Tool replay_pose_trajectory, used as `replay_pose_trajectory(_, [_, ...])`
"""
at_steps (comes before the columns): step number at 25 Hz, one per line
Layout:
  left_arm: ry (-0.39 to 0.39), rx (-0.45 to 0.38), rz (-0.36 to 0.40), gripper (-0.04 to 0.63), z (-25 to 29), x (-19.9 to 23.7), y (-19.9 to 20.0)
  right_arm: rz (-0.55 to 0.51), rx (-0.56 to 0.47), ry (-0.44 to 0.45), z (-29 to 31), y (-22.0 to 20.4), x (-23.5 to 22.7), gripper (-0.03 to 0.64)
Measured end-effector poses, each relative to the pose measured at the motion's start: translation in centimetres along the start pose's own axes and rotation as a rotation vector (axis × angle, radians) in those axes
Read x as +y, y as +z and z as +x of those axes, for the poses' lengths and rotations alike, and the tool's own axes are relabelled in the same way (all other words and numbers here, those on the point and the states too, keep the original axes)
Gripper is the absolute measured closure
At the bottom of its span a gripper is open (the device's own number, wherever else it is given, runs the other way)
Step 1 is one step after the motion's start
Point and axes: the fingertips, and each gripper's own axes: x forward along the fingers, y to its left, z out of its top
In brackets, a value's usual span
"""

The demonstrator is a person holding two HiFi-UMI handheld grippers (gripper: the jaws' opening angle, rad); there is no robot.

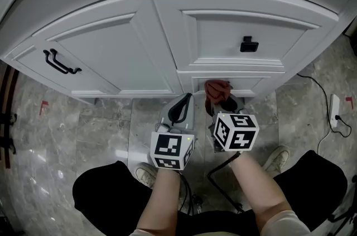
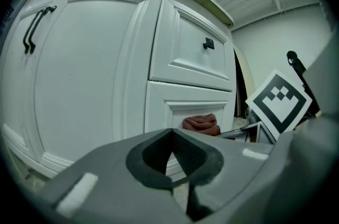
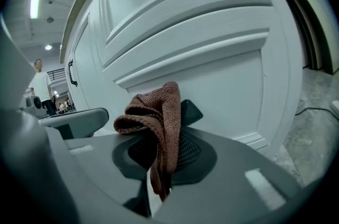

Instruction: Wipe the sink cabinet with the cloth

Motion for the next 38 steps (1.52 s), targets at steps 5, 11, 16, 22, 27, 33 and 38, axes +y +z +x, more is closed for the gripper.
replay_pose_trajectory(5, [-0.032, -0.005, -0.003, 0.595, 1.1, -2.0, 0.1, -0.052, -0.043, -0.008, -2.5, 1.4, -1.0, 0.540])
replay_pose_trajectory(11, [-0.064, -0.002, 0.008, 0.595, 1.7, -4.0, 0.0, -0.060, -0.090, -0.047, -4.3, 2.7, -3.3, 0.540])
replay_pose_trajectory(16, [-0.077, 0.002, 0.017, 0.595, 2.0, -4.9, 0.0, -0.020, -0.085, -0.076, -4.0, 2.8, -5.7, 0.540])
replay_pose_trajectory(22, [-0.096, -0.014, 0.025, 0.595, 2.5, -5.8, 0.5, -0.014, -0.094, -0.086, -3.7, 3.4, -7.2, 0.540])
replay_pose_trajectory(27, [-0.132, -0.036, 0.029, 0.595, 3.3, -7.6, 1.0, 0.007, -0.102, -0.135, -4.9, 3.4, -10.0, 0.540])
replay_pose_trajectory(33, [-0.181, -0.043, 0.033, 0.595, 4.3, -10.5, 1.2, -0.019, -0.103, -0.158, -6.3, 3.8, -12.1, 0.539])
replay_pose_trajectory(38, [-0.218, -0.046, 0.035, 0.595, 5.0, -12.9, 1.2, 0.007, -0.109, -0.205, -7.7, 3.5, -14.4, 0.540])
